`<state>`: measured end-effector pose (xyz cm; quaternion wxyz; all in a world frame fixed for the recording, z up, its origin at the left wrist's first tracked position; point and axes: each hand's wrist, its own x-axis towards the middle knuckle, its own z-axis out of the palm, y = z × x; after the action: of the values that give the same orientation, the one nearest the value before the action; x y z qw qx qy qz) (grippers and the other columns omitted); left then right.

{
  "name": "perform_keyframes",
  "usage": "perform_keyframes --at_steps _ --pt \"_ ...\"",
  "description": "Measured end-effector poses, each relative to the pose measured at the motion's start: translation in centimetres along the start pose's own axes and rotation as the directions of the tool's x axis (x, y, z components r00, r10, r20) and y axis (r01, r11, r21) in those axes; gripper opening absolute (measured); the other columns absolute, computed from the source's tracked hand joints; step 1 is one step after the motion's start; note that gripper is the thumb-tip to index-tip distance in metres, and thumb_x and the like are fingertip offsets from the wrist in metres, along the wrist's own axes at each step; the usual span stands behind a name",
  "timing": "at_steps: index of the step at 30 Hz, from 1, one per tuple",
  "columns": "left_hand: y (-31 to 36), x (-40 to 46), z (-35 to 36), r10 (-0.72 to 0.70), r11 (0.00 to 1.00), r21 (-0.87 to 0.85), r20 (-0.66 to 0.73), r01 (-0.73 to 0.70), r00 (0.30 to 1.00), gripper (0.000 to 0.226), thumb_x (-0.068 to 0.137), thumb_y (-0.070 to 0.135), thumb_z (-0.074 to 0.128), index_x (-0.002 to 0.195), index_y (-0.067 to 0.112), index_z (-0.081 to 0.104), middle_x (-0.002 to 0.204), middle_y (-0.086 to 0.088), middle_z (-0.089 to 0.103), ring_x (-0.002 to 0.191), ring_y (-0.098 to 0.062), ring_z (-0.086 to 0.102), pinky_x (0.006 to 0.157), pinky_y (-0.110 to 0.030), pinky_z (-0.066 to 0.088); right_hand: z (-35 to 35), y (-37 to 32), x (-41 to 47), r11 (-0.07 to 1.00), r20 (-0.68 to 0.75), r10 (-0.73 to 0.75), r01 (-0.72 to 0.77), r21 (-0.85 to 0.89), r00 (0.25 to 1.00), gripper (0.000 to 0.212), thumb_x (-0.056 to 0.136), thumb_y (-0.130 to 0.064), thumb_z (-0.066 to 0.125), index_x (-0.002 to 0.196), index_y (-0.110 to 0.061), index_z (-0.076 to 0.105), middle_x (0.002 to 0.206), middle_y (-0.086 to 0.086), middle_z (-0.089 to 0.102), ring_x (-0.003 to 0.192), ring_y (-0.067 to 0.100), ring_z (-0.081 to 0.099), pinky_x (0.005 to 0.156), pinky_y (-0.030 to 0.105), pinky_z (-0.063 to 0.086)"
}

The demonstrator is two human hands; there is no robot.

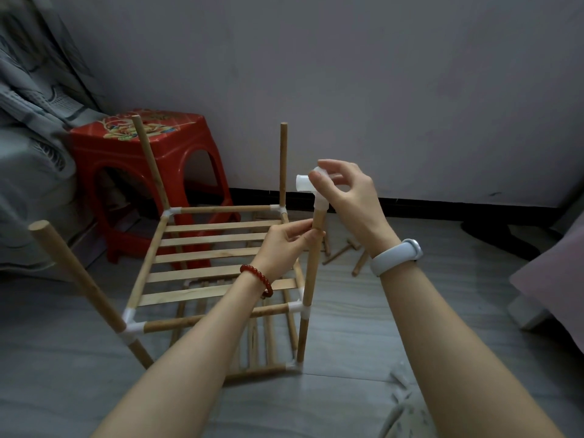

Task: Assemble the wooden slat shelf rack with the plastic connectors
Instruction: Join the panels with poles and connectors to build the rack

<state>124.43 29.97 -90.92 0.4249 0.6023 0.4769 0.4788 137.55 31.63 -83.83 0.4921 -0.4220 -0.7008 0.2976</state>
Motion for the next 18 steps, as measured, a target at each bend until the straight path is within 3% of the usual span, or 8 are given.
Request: perform_keyframes --at_steps 2,6,10,14,18 --pt "-0.2 -0.2 -0.1 -0.005 1.000 0.028 0.005 0.005 1.000 0.034 0.090 0.011 0.057 0.124 0.009 0.058 0.104 0.003 0.066 0.101 -0.003 0.061 0.088 -0.016 0.049 0.5 0.0 0.1 0.998 -0.086 0.043 -0.040 0.038 0.995 0.039 0.088 -0.033 0.062 0.120 -0.011 0.057 0.112 -0.002 0.058 0.098 0.005 0.055 0.077 0.008 0.045" --pt "-1.0 -0.5 -0.4 -0.015 0.995 0.097 -0.013 0.016 1.000 0.035 0.090 0.011 0.057 0.125 0.009 0.057 0.110 0.004 0.063 0.110 -0.009 0.057 0.097 -0.025 0.045 1.0 0.0 0.1 0.978 -0.082 0.133 -0.118 0.171 0.988 0.035 0.091 -0.028 0.059 0.120 -0.007 0.058 0.104 -0.004 0.061 0.096 0.005 0.057 0.076 0.008 0.047" --pt "-1.1 -0.4 -0.4 0.027 0.985 0.169 -0.021 -0.023 0.999 0.034 0.092 0.011 0.055 0.126 0.015 0.056 0.108 0.009 0.063 0.108 -0.006 0.057 0.096 -0.021 0.043 1.7 -0.1 0.1 0.993 -0.088 0.073 -0.064 0.098 0.993 0.029 0.096 -0.023 0.050 0.119 -0.006 0.057 0.101 -0.007 0.058 0.096 0.005 0.055 0.079 0.012 0.045" --pt "-1.3 -0.5 0.0 0.082 0.958 0.277 -0.043 -0.067 0.996 0.033 0.093 0.012 0.054 0.121 0.030 0.054 0.099 0.011 0.060 0.106 -0.013 0.054 0.095 -0.027 0.043 2.0 0.4 0.1 0.999 -0.059 0.028 -0.026 0.024 0.998 0.028 0.100 -0.021 0.040 0.120 -0.009 0.055 0.104 -0.001 0.057 0.098 0.017 0.056 0.080 0.028 0.049" --pt "-1.5 -0.4 0.3 0.110 0.940 0.329 -0.031 -0.093 0.994 0.033 0.094 0.013 0.053 0.118 0.034 0.055 0.093 0.014 0.059 0.105 -0.018 0.051 0.094 -0.032 0.043 1.8 1.0 0.2 1.000 -0.037 0.010 -0.010 0.007 0.999 0.029 0.100 -0.015 0.034 0.116 -0.010 0.058 0.105 0.010 0.058 0.080 0.009 0.051 0.065 0.015 0.039"
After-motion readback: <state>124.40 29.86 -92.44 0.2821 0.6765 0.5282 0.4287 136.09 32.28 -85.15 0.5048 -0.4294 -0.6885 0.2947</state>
